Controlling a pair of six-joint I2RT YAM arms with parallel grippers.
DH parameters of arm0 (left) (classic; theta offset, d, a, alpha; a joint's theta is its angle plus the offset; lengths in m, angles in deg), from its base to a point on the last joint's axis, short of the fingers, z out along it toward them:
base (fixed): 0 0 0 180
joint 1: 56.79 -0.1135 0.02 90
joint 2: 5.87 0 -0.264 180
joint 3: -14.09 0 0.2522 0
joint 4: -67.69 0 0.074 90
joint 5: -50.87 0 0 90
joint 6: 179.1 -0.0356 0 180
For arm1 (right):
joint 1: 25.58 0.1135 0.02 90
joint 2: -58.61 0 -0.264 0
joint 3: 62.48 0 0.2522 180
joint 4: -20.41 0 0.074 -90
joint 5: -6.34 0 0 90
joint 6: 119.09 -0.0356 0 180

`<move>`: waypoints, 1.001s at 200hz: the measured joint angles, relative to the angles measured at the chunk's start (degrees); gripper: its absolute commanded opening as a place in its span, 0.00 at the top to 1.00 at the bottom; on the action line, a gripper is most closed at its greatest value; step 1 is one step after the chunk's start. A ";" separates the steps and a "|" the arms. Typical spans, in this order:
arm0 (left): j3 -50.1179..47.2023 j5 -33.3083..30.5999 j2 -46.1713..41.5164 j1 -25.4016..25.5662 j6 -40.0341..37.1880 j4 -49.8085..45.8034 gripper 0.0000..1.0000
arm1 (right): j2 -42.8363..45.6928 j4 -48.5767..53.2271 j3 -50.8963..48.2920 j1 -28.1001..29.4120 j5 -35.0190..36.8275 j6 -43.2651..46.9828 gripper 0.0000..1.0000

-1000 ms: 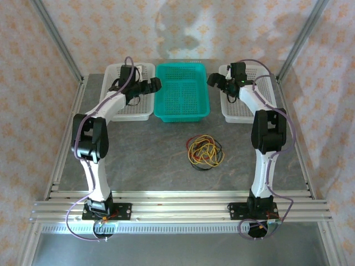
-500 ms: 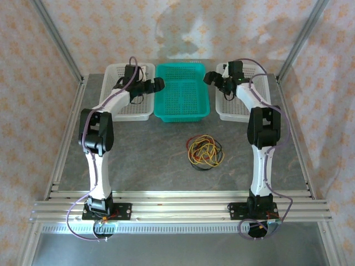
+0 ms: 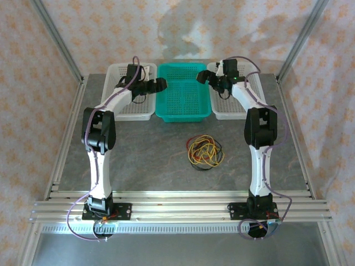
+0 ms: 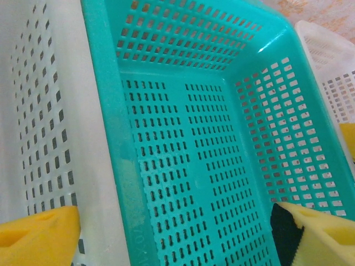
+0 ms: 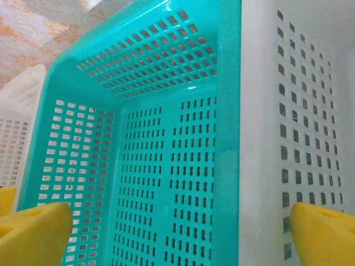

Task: Untangle the cables

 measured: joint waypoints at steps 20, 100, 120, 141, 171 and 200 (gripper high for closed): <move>0.31 0.02 0.35 0.00 0.04 0.02 0.12 | -0.42 0.24 0.55 -0.04 -0.13 0.00 0.00; 0.20 -3.85 0.11 0.81 1.49 0.50 0.02 | -2.19 3.65 5.03 0.31 4.92 0.22 0.00; -1.92 -7.13 -2.12 1.31 1.44 0.44 0.01 | -1.95 4.17 5.11 0.46 8.46 0.26 0.00; -4.92 -10.69 -6.58 1.51 1.25 0.55 0.02 | 0.70 3.96 1.77 0.55 12.28 0.46 0.00; -11.85 -15.69 -17.00 2.03 0.81 2.01 0.02 | 10.01 2.19 -8.48 0.66 16.52 0.61 0.00; -18.23 -20.17 -26.03 4.87 -0.28 4.39 0.02 | 21.00 -1.75 -19.26 1.33 19.91 0.59 0.03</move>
